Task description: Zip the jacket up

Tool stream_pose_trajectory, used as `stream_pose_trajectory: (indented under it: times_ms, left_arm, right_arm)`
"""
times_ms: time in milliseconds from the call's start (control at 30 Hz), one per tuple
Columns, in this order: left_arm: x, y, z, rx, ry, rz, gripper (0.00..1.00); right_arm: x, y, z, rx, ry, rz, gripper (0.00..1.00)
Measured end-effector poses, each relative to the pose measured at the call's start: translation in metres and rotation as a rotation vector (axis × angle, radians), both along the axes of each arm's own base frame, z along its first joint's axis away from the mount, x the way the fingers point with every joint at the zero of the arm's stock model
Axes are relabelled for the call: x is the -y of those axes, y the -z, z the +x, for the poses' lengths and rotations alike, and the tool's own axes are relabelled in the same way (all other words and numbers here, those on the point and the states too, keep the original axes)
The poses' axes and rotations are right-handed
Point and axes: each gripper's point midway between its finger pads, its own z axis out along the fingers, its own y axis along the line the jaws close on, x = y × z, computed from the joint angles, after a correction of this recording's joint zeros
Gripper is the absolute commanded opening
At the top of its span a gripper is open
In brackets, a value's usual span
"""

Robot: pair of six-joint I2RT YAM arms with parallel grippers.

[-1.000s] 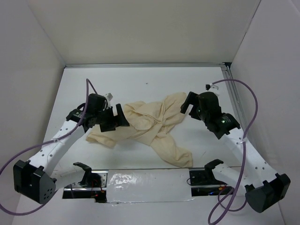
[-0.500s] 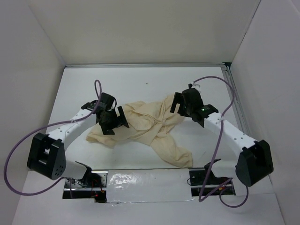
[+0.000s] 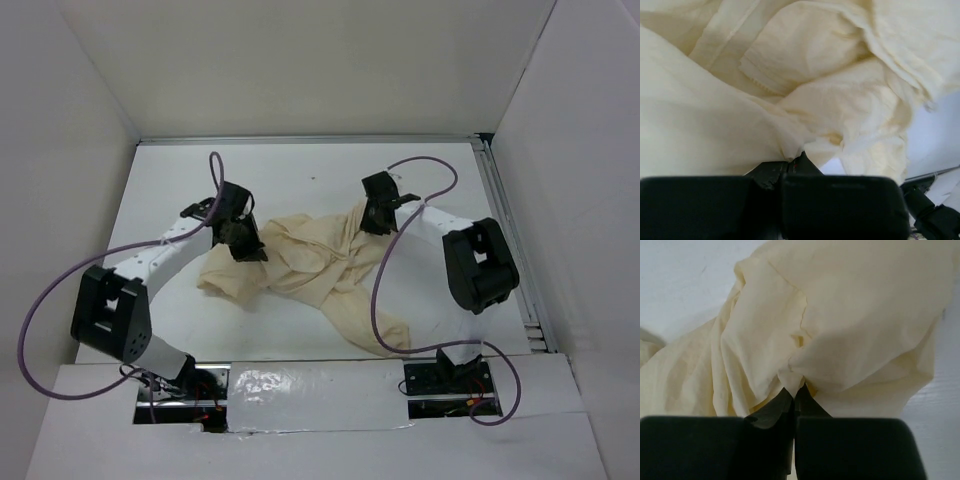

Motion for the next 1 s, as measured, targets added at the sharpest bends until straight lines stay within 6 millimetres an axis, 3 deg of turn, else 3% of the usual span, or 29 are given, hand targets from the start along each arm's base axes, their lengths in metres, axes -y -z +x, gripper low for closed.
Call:
stream_pose_trajectory:
  times_ms: [67, 133, 233, 333, 433, 500, 567, 667, 700, 767, 833, 933, 1000]
  left_arm:
    - [-0.002, -0.027, 0.005, 0.091, 0.012, -0.023, 0.00]
    - [-0.005, -0.061, 0.013, 0.208, 0.021, -0.049, 0.00]
    - [-0.012, -0.130, 0.029, 0.440, 0.031, -0.090, 0.00]
    - [-0.020, -0.202, 0.045, 0.650, 0.044, -0.120, 0.00]
    - [-0.032, -0.284, 0.066, 0.842, 0.048, -0.127, 0.00]
    - [-0.038, -0.350, 0.082, 0.992, 0.062, -0.143, 0.00]
    - [-0.041, -0.406, 0.091, 1.126, 0.094, -0.168, 0.00]
    - [-0.040, -0.474, 0.088, 1.302, 0.192, -0.213, 0.00]
    - [-0.039, -0.488, 0.084, 1.343, 0.228, -0.227, 0.00]
    - [-0.038, -0.499, 0.075, 1.388, 0.296, -0.250, 0.00]
    - [-0.039, -0.494, 0.068, 1.387, 0.335, -0.262, 0.00]
    - [-0.040, -0.456, 0.062, 1.311, 0.359, -0.279, 0.00]
    - [-0.040, -0.424, 0.058, 1.248, 0.359, -0.284, 0.00]
  right_arm:
    - [0.004, -0.007, 0.008, 0.017, 0.018, 0.008, 0.00]
    - [0.009, -0.028, 0.015, 0.072, 0.035, 0.008, 0.00]
    - [0.020, -0.094, 0.024, 0.211, 0.070, 0.019, 0.00]
    - [0.032, -0.205, 0.034, 0.437, 0.085, 0.086, 0.00]
    - [0.055, -0.342, 0.041, 0.690, 0.111, 0.157, 0.00]
    - [0.070, -0.438, 0.030, 0.887, 0.110, 0.211, 0.00]
    - [0.076, -0.514, 0.005, 1.040, 0.067, 0.263, 0.00]
    - [0.075, -0.594, -0.029, 1.222, -0.039, 0.324, 0.00]
    - [0.076, -0.611, -0.038, 1.268, -0.069, 0.332, 0.00]
    - [0.076, -0.619, -0.046, 1.292, -0.109, 0.336, 0.00]
    - [0.075, -0.603, -0.044, 1.254, -0.140, 0.334, 0.00]
    - [0.073, -0.547, -0.027, 1.113, -0.157, 0.326, 0.00]
    - [0.072, -0.488, -0.017, 0.982, -0.152, 0.322, 0.00]
